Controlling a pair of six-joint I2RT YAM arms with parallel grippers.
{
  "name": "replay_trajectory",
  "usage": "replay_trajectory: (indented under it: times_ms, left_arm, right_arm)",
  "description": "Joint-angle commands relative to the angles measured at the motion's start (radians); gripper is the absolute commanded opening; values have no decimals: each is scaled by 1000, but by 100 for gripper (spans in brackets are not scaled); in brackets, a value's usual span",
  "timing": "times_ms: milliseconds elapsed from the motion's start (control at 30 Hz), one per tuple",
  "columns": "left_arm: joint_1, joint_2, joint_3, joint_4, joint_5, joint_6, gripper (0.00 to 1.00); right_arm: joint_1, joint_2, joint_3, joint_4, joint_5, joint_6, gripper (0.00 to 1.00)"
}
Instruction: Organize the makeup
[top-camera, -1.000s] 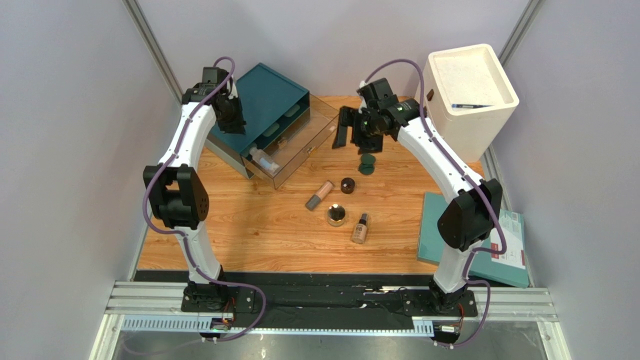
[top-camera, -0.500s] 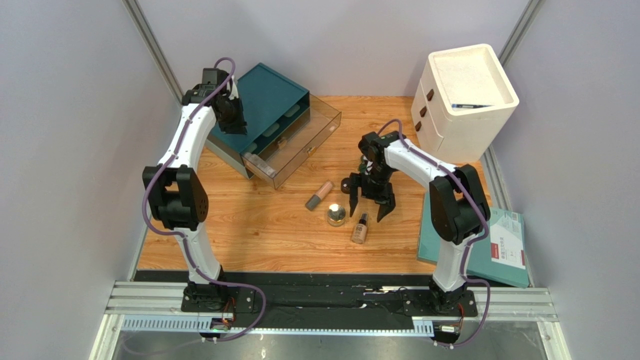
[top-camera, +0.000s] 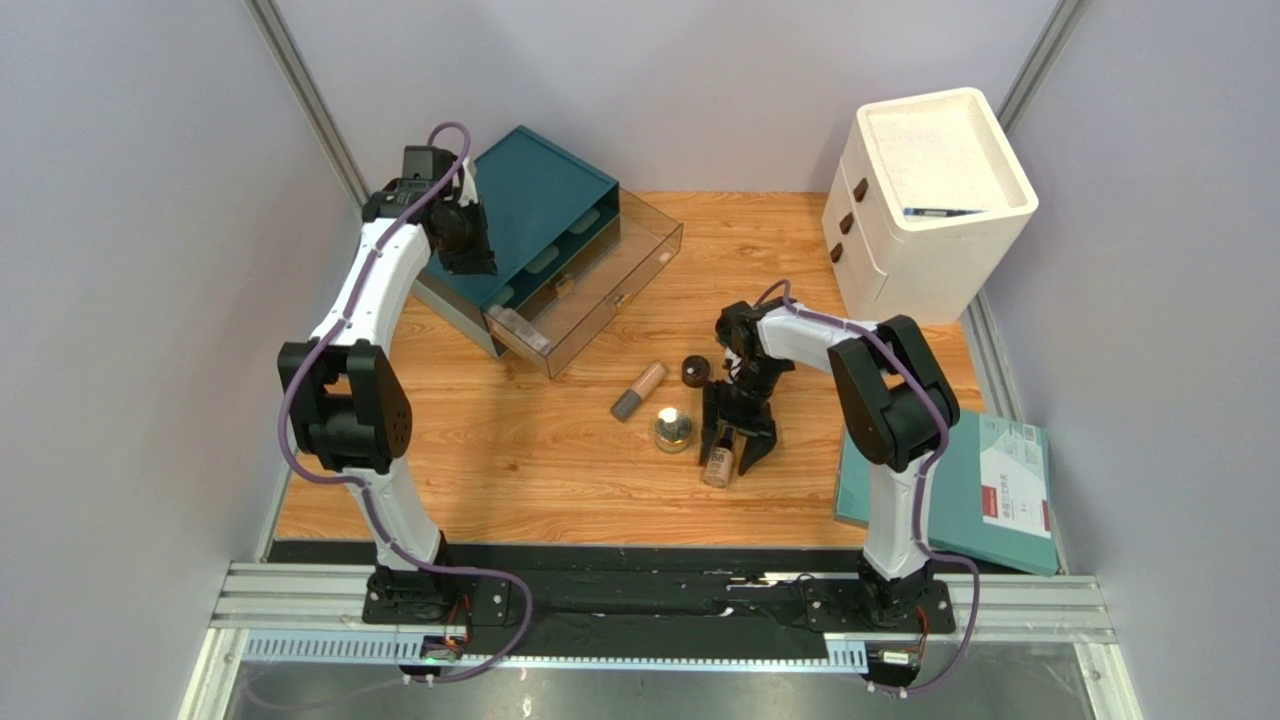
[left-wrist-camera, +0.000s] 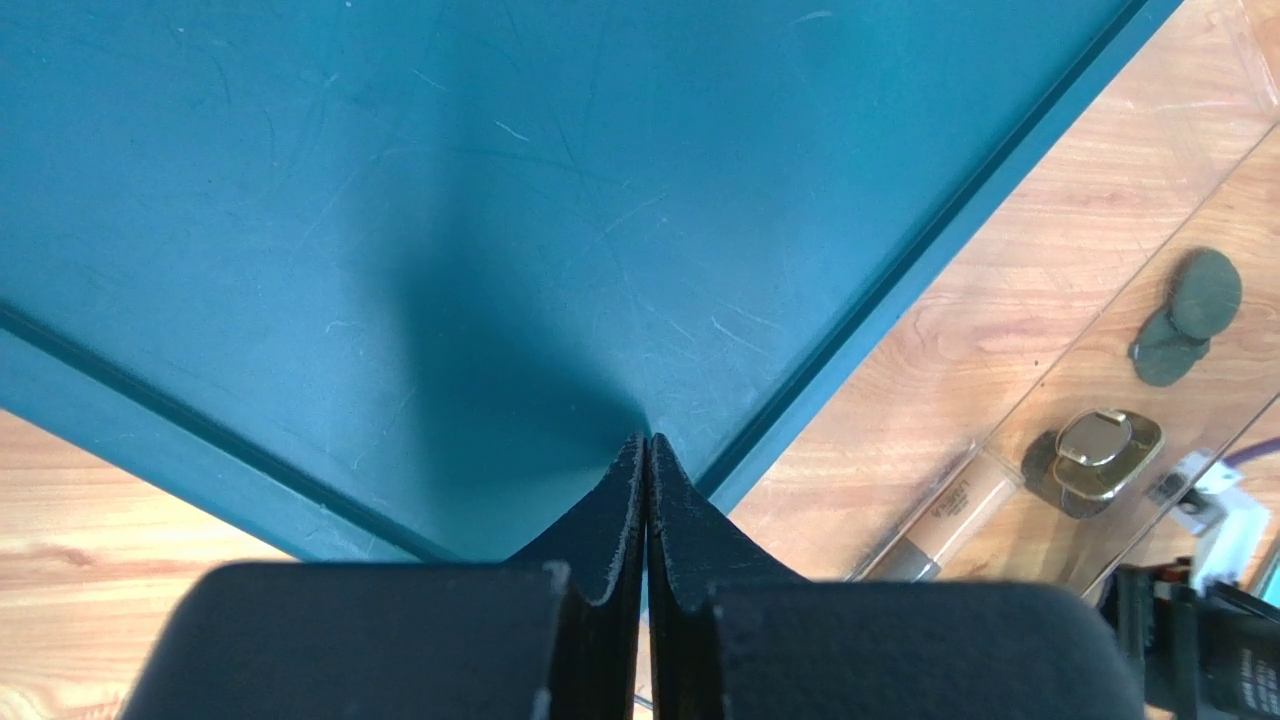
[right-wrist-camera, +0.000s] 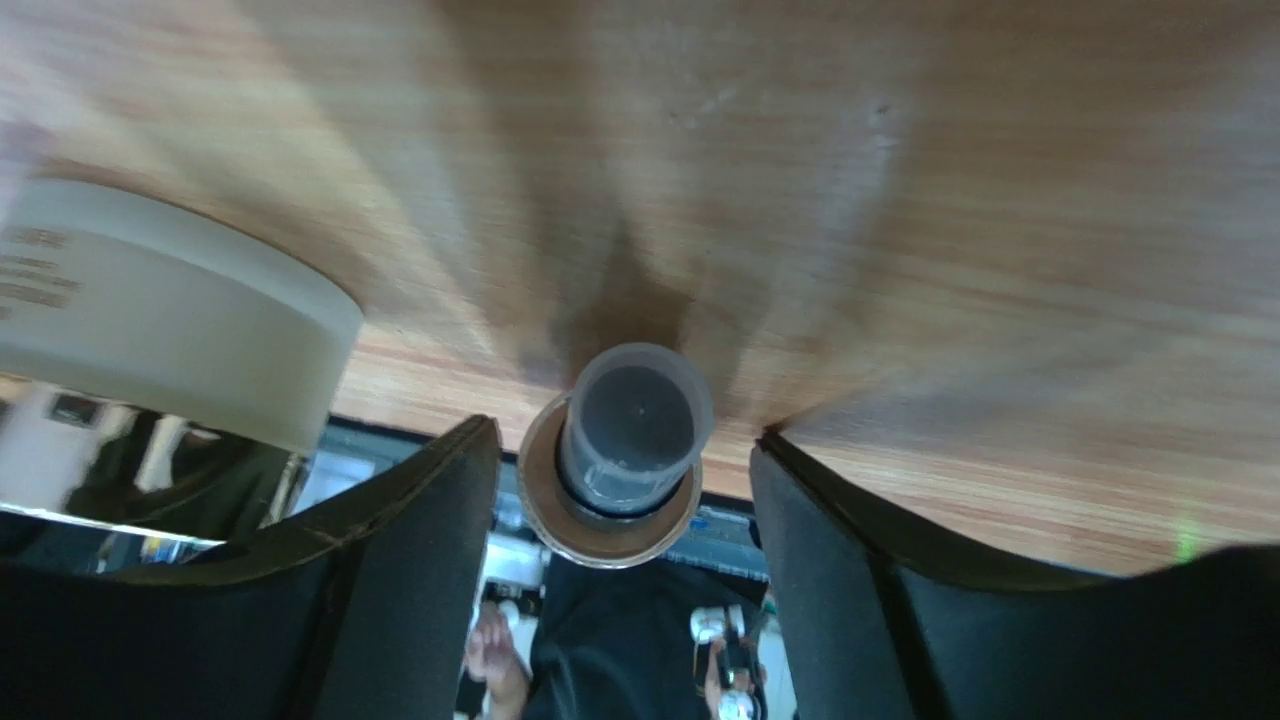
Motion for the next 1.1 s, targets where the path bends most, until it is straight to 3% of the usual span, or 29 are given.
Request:
replay_trajectory:
  times_ms: [0,33,133,333,533,633,867,1067]
  left_arm:
    - [-3,15,-63,-132,-24,33,0]
    - [-3,9,-63,-132,-22,31,0]
    - [-3,4,-63,-133,-24,28,0]
    - [-3,2,-61,-135,-22,20,0]
    - [-1,8,-68,-136,-30,20,0]
    - [2,7,-68,-138,-30,19,0]
    - [5,13,-63,-135,-22,-4,0]
    - [8,15,-61,-138,-24,-3,0]
  right_arm:
    - [5,34,-17,89,-4,-1,48]
    - [6,35,-18,89,9,-3,26]
    - [6,-5,-12,74,46,-4,1]
    - [5,-108,127,-20,103,-41,0]
    - [5,-104,437,46,53,-24,0]
    - [5,-58,587,117,-13,-4,0]
    - [8,63,676,583,-200,252,0]
    - [38,301,1031,566,-225,310,0]
